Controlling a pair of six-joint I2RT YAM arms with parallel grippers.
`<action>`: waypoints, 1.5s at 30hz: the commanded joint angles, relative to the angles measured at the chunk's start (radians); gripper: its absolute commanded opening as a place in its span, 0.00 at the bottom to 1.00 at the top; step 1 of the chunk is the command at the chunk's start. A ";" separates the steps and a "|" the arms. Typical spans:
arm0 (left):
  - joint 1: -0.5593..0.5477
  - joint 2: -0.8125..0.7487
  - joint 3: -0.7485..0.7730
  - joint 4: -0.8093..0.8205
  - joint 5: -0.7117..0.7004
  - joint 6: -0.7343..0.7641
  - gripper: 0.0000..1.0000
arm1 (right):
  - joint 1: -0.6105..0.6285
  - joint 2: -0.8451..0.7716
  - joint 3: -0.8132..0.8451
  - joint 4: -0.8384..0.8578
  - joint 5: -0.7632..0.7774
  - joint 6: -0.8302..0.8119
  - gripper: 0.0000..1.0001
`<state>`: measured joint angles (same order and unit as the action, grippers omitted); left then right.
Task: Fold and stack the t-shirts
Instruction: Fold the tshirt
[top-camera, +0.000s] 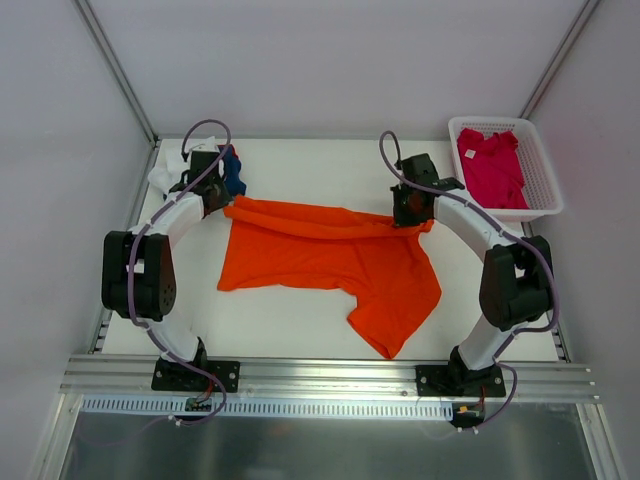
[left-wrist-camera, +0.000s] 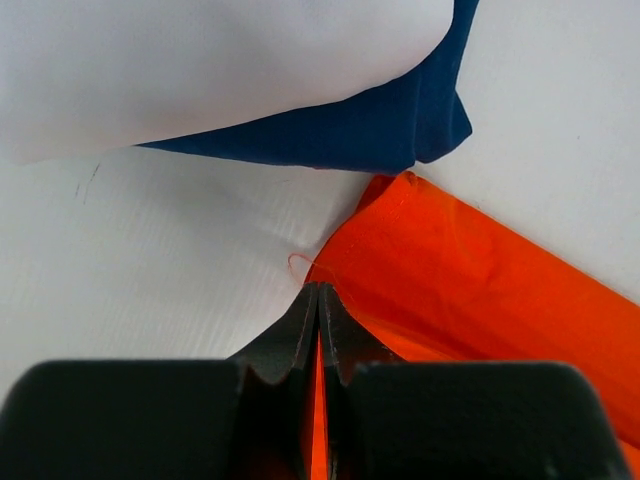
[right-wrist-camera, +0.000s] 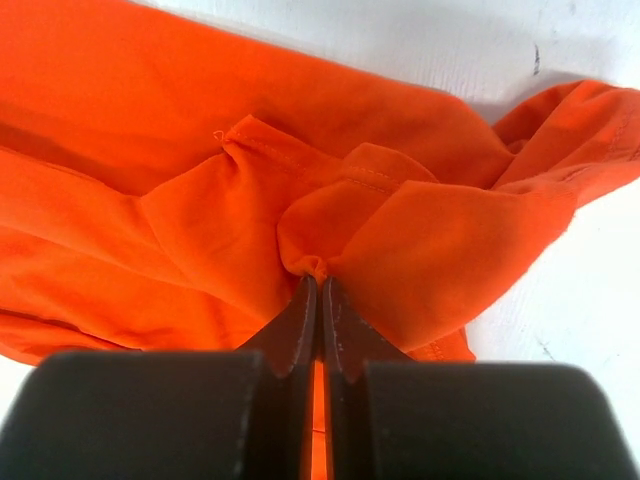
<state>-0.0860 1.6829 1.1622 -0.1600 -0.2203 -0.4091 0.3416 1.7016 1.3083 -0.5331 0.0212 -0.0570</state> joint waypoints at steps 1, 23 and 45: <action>-0.012 0.009 -0.018 0.017 -0.019 -0.014 0.00 | 0.013 -0.002 -0.027 0.021 0.013 0.031 0.00; -0.040 -0.032 -0.130 0.017 -0.011 -0.036 0.00 | 0.054 -0.049 -0.190 0.061 0.034 0.102 0.00; -0.063 -0.201 -0.112 -0.067 0.021 -0.048 0.51 | 0.074 -0.171 -0.279 0.013 0.082 0.132 0.27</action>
<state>-0.1345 1.5288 0.9924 -0.2203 -0.2241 -0.4583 0.4000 1.6070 1.0206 -0.4847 0.0731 0.0677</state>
